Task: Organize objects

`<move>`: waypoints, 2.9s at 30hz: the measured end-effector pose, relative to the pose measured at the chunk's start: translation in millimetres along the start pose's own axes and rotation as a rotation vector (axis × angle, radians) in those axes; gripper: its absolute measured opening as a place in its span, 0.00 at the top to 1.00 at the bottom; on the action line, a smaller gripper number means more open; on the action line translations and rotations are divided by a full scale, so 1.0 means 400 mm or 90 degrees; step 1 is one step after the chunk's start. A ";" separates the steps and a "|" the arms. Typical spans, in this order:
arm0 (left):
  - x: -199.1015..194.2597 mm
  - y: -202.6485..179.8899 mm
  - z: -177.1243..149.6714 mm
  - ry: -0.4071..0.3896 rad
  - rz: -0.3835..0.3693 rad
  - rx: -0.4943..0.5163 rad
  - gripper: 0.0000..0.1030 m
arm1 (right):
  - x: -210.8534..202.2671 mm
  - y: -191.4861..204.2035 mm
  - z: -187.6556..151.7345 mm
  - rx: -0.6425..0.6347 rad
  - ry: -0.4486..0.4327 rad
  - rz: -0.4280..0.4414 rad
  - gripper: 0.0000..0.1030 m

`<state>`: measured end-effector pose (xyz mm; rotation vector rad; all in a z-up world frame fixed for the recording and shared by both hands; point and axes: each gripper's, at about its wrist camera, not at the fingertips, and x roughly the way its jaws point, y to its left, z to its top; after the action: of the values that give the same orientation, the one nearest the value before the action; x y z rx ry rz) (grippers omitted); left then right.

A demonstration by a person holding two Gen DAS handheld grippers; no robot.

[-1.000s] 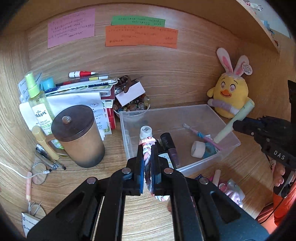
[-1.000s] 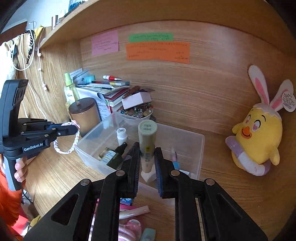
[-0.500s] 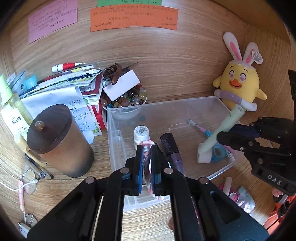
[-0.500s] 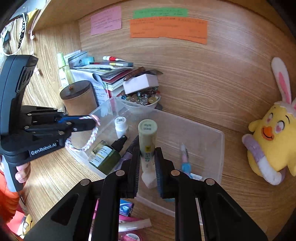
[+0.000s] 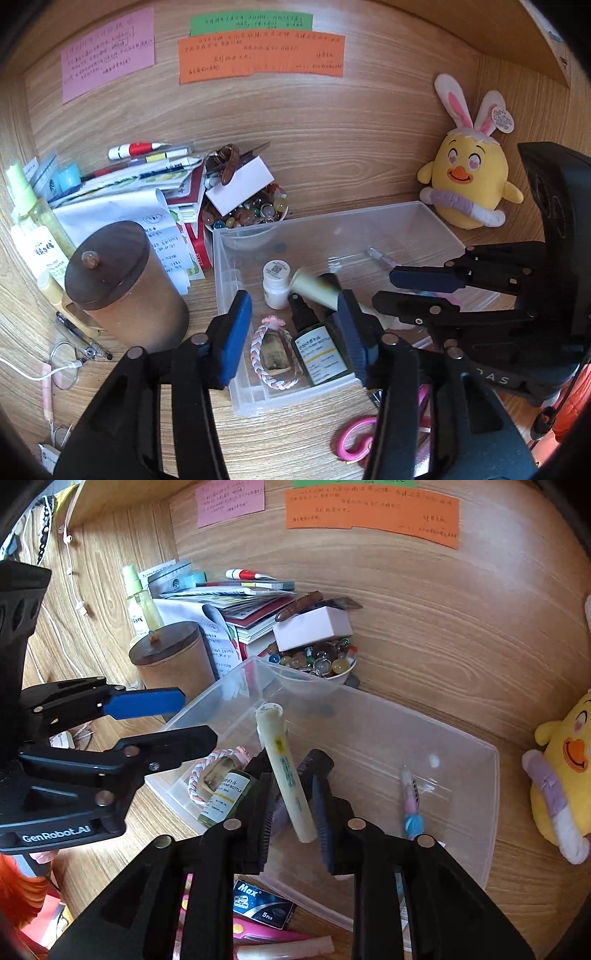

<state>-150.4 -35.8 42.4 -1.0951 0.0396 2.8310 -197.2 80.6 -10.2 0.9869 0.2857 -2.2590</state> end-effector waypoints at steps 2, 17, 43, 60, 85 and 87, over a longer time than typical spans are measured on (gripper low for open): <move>-0.016 -0.005 0.000 -0.009 0.001 0.003 0.43 | -0.019 -0.003 -0.005 0.005 -0.008 -0.003 0.72; -0.099 -0.078 -0.084 0.006 -0.036 0.012 0.04 | -0.200 -0.060 -0.139 0.061 -0.046 -0.058 0.38; -0.029 -0.316 -0.293 0.163 -0.158 0.142 0.04 | -0.167 -0.088 -0.398 0.125 0.073 -0.049 0.40; -0.029 -0.319 -0.332 0.143 -0.148 0.157 0.34 | -0.189 -0.084 -0.403 0.128 0.041 -0.069 0.78; -0.130 -0.186 -0.164 -0.006 -0.112 0.054 0.38 | -0.298 -0.093 -0.234 0.114 -0.085 -0.094 0.78; -0.132 -0.169 -0.143 -0.024 -0.109 0.051 0.58 | -0.293 -0.092 -0.218 0.108 -0.088 -0.094 0.78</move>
<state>-65.9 23.2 36.4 -0.9787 0.0526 2.6729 -111.0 202.2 11.7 0.9138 0.1121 -2.5068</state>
